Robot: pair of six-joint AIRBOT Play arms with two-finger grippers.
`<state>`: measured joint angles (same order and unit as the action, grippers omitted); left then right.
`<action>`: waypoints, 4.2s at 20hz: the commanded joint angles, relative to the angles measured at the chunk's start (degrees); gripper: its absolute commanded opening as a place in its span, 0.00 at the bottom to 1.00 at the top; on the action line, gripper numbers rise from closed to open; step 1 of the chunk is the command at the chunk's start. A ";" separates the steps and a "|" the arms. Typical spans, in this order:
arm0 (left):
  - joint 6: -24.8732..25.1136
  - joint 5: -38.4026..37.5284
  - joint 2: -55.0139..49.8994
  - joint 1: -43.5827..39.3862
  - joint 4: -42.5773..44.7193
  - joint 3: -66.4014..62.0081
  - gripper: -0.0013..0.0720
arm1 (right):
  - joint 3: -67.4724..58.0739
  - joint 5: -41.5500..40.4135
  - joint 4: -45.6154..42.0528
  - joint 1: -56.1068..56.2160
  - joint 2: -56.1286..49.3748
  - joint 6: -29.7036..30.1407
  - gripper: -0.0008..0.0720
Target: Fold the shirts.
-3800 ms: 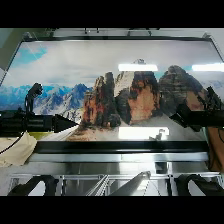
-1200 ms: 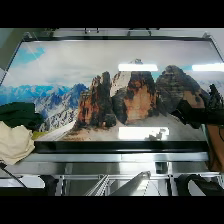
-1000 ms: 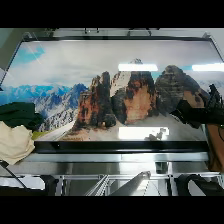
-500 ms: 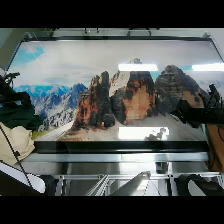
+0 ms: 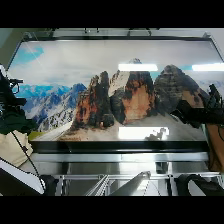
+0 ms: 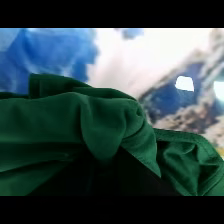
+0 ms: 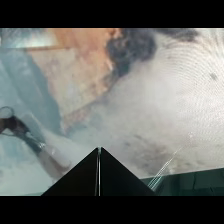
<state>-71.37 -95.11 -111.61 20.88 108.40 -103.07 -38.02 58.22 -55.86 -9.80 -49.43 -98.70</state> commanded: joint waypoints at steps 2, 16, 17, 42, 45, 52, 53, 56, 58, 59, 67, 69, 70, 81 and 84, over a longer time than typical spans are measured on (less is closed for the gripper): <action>-0.72 6.60 6.51 -0.09 -0.94 -0.04 0.04 | 0.04 0.07 0.00 -0.02 -0.04 1.68 0.04; 10.21 2.89 27.30 -11.61 -76.43 -8.81 0.05 | 0.04 0.09 0.22 -0.04 -0.04 1.88 0.04; 10.21 2.91 27.39 -13.16 -76.41 -6.36 0.32 | 0.04 0.11 0.24 -0.02 -0.04 1.88 0.04; 7.41 19.98 19.61 -21.84 -57.20 43.63 0.96 | -11.89 -5.18 51.60 25.86 -45.44 55.19 0.74; 9.03 18.32 15.34 -25.79 -58.47 40.17 0.96 | -17.18 -4.59 52.04 26.69 -48.00 55.17 0.63; 9.62 3.93 14.16 -25.90 -60.30 29.05 0.02 | -22.95 7.72 52.06 22.03 -45.77 54.29 0.04; 9.55 1.16 16.06 -24.87 -61.90 26.36 0.02 | -24.46 10.60 52.06 19.19 -43.60 53.37 0.04; 9.35 -3.93 24.76 -19.82 -68.91 16.06 0.02 | -29.44 15.69 56.08 8.74 -33.20 52.19 0.04; 9.55 -4.26 31.28 -14.73 -75.93 8.90 0.03 | -32.17 14.27 63.71 0.44 -23.78 53.07 0.04; 9.81 -3.80 34.12 -11.91 -79.08 5.79 0.06 | -33.29 11.82 65.85 -4.07 -18.91 53.27 0.04; 10.69 -1.49 49.53 0.79 -84.48 -1.84 0.06 | -34.51 13.38 62.64 -16.11 3.39 52.81 0.04; 11.43 -1.92 50.66 0.17 -84.50 -0.63 0.06 | -34.49 13.81 58.40 -14.86 4.81 51.49 0.04; 11.47 -0.79 51.15 -0.79 -84.46 1.84 0.06 | -34.49 13.77 55.84 -13.51 4.72 50.51 0.04; 18.40 10.91 28.35 -11.91 -82.53 24.70 0.36 | -31.58 -6.03 32.35 10.86 -23.26 47.67 0.05; 16.28 14.38 18.78 -8.63 -81.09 22.16 0.41 | -32.79 -14.40 33.55 8.55 -32.30 47.65 0.74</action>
<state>-53.89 -85.10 -84.53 10.33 25.91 -80.31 -70.13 52.90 -21.04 -1.06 -73.45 -50.61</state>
